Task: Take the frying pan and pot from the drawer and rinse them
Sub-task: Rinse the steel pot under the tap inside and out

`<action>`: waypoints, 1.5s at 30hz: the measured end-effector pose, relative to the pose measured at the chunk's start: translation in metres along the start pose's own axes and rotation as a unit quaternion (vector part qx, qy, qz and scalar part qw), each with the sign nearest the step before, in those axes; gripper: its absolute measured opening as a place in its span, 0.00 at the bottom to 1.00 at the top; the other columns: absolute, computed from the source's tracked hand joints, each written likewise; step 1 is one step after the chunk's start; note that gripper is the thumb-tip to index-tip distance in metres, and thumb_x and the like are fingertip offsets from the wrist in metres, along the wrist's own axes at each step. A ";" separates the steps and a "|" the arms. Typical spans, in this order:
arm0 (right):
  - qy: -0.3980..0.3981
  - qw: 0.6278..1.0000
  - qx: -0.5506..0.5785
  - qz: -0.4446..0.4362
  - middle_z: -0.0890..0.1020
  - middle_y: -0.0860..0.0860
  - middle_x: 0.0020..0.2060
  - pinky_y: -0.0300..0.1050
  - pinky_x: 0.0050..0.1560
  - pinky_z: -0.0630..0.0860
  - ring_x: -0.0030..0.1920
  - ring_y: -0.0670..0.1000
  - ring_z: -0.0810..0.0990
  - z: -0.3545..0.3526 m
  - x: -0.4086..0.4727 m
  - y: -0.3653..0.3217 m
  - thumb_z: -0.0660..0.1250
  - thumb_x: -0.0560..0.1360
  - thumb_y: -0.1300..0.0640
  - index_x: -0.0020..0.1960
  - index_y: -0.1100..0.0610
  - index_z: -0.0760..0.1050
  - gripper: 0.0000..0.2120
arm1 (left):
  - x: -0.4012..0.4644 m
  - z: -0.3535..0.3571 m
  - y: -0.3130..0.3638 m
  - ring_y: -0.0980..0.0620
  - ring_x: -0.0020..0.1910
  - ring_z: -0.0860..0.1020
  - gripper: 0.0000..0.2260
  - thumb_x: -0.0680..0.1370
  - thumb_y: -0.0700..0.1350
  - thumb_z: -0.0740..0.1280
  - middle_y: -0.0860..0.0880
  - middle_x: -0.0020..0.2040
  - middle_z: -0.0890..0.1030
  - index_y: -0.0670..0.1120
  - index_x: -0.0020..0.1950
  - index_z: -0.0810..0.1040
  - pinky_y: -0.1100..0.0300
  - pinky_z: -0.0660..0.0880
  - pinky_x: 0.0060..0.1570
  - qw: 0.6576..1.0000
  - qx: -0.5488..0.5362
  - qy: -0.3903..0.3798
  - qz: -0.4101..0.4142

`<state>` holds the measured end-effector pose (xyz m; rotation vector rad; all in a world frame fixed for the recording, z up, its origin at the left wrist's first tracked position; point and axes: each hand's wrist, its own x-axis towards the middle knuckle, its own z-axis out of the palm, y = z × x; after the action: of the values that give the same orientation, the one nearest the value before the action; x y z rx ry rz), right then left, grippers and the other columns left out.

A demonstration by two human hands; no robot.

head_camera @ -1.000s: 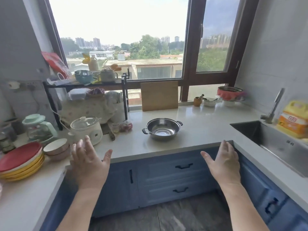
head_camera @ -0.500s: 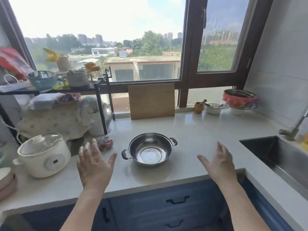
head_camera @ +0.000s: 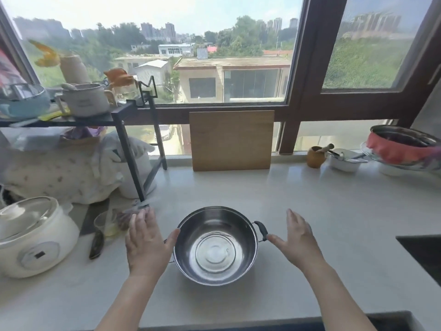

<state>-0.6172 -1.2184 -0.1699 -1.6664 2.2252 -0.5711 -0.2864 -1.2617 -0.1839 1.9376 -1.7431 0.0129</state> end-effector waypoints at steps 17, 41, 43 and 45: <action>-0.357 0.921 -0.095 -0.119 0.50 0.43 0.78 0.50 0.76 0.56 0.77 0.49 0.50 0.076 0.138 0.019 0.82 0.55 0.45 0.79 0.45 0.41 0.66 | 0.058 0.086 -0.058 0.53 0.79 0.44 0.72 0.49 0.73 0.74 0.54 0.80 0.45 0.51 0.79 0.33 0.56 0.47 0.75 0.887 0.021 -0.456 0.065; -0.125 0.992 -0.002 0.023 0.56 0.47 0.72 0.48 0.73 0.59 0.71 0.53 0.57 -0.085 0.076 0.213 0.83 0.53 0.41 0.78 0.45 0.38 0.69 | 0.129 0.139 0.245 0.53 0.72 0.57 0.71 0.50 0.70 0.78 0.57 0.68 0.60 0.54 0.78 0.35 0.60 0.61 0.69 0.794 0.007 -0.461 0.395; -0.098 0.994 -0.011 0.056 0.55 0.49 0.73 0.48 0.74 0.57 0.72 0.54 0.57 -0.116 0.061 0.252 0.83 0.53 0.41 0.79 0.48 0.38 0.71 | 0.118 0.152 0.306 0.52 0.72 0.59 0.71 0.48 0.72 0.77 0.55 0.69 0.62 0.54 0.78 0.37 0.58 0.63 0.69 0.777 0.010 -0.455 0.435; -0.077 0.992 -0.016 0.094 0.55 0.50 0.73 0.51 0.74 0.57 0.71 0.57 0.57 -0.148 0.043 0.294 0.83 0.53 0.41 0.79 0.49 0.38 0.71 | 0.101 0.166 0.368 0.52 0.70 0.61 0.68 0.49 0.69 0.79 0.54 0.67 0.64 0.56 0.77 0.40 0.57 0.65 0.66 0.757 0.004 -0.451 0.473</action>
<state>-0.9447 -1.1676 -0.1828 -1.4410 2.2565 -0.3474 -0.6661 -1.4288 -0.1548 0.8071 -3.1698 -0.6431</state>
